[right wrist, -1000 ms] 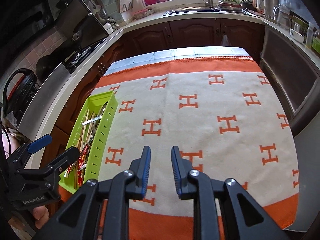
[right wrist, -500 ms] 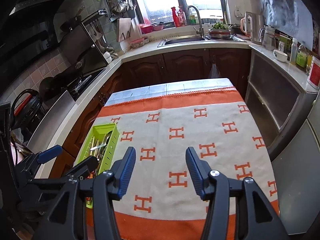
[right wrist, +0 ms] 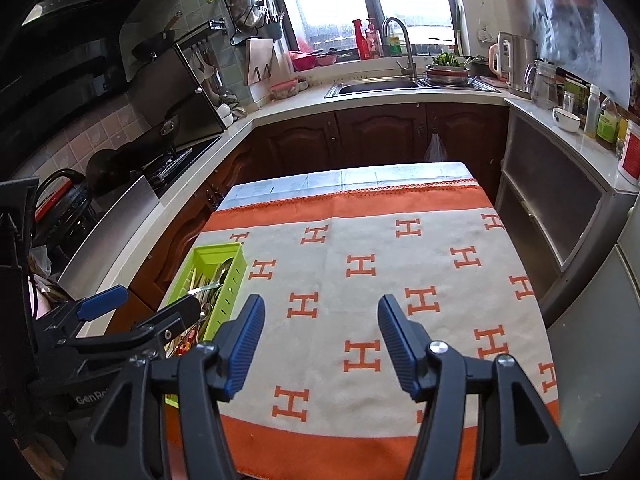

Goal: Organize utensils

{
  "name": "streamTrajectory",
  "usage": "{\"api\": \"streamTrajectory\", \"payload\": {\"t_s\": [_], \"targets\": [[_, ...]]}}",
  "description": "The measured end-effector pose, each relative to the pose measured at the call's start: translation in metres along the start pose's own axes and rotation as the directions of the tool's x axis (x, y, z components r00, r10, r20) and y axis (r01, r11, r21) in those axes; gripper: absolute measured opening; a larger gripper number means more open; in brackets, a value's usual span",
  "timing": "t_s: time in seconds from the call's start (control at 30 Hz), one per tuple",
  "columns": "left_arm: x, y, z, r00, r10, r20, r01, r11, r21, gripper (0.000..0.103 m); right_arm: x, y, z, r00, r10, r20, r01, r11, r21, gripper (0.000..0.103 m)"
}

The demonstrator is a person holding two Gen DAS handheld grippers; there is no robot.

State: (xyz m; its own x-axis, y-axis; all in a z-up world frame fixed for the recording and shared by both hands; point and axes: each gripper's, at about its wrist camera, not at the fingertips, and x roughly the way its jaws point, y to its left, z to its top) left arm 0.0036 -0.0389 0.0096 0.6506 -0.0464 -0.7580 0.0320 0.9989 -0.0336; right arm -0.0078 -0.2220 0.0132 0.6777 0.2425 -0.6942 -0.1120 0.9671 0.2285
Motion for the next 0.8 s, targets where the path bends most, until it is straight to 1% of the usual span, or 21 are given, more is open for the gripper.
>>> {"api": "streamTrajectory", "payload": {"t_s": [0.8], "targets": [[0.0044, 0.0019, -0.0038, 1.000, 0.018, -0.018, -0.018, 1.000, -0.010, 0.102, 0.0074, -0.0023, -0.0073, 1.000, 0.002, -0.026, -0.001, 1.000, 0.011, 0.059]]}}
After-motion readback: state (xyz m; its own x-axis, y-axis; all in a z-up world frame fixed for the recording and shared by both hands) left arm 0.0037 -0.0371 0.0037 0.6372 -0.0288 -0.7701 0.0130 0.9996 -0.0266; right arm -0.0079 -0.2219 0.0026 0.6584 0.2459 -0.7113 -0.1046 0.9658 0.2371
